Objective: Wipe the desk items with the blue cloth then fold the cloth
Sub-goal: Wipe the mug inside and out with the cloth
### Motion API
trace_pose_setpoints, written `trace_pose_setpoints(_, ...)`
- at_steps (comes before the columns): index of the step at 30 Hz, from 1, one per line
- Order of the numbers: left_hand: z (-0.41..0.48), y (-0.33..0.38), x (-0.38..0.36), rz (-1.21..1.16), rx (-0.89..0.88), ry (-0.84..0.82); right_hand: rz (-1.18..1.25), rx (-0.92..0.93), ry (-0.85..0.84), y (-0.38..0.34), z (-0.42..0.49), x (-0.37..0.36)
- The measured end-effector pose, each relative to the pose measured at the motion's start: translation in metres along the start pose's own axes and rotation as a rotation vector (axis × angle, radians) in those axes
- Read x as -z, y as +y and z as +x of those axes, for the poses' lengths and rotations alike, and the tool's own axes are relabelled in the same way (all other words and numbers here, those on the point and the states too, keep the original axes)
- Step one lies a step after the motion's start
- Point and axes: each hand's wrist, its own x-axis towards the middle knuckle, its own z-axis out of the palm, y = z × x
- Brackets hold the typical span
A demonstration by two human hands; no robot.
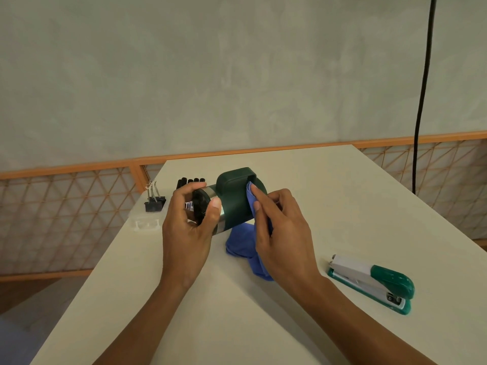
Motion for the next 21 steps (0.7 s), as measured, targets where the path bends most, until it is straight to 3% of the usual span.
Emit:
trace_pose_setpoints(8, -0.0037, 0.0, -0.0034, 0.091, -0.079, -0.103, -0.111, 0.024, 0.02, 0.0019, 0.0086, 0.0034)
trace_pose_setpoints(21, -0.0013, -0.0013, -0.0034, 0.076, -0.024, -0.148, 0.098, 0.189, -0.024, 0.001, 0.004, 0.0023)
